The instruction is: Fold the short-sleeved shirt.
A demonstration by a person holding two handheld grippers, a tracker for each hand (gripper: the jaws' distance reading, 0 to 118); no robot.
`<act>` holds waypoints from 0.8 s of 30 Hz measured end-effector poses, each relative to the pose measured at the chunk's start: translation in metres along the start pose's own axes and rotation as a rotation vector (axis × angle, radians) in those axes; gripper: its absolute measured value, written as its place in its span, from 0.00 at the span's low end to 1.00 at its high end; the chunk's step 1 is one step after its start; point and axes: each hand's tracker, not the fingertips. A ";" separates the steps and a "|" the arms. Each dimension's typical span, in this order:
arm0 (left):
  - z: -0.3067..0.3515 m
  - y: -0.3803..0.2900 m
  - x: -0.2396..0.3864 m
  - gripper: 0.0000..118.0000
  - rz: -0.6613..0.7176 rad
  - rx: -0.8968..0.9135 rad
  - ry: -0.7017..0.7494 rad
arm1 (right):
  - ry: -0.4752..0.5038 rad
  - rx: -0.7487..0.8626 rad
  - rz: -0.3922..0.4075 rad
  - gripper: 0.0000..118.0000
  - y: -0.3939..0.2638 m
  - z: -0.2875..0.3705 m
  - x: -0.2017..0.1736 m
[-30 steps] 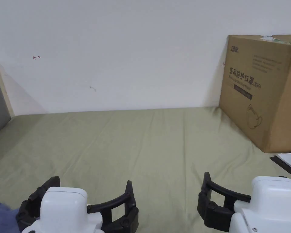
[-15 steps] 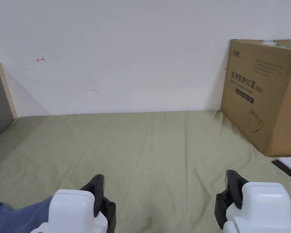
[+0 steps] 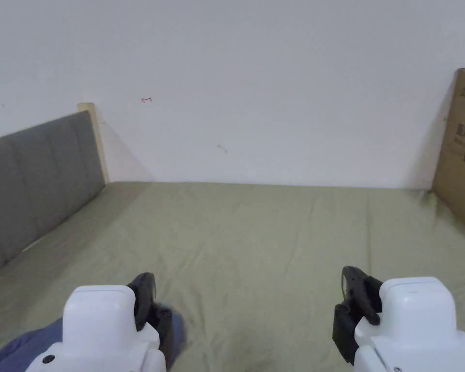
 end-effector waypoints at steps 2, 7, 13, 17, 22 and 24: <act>0.007 0.003 -0.022 0.00 0.002 0.003 0.070 | 0.072 0.001 -0.029 0.00 0.002 -0.010 -0.020; 0.019 0.002 -0.065 0.00 0.046 -0.026 0.188 | 0.206 -0.011 -0.003 0.00 0.002 -0.023 -0.064; -0.003 -0.016 -0.093 0.00 0.083 -0.144 0.187 | 0.259 -0.043 0.009 0.00 -0.008 -0.027 -0.081; -0.054 -0.042 -0.110 0.00 0.123 -0.306 0.134 | 0.272 -0.081 -0.012 0.00 -0.018 -0.028 -0.078; -0.150 -0.090 -0.135 0.00 0.174 -0.548 0.099 | 0.245 -0.139 -0.012 0.00 -0.031 -0.032 -0.070; -0.184 -0.111 -0.146 0.00 0.215 -0.645 0.130 | 0.233 -0.161 -0.009 0.00 -0.035 -0.035 -0.066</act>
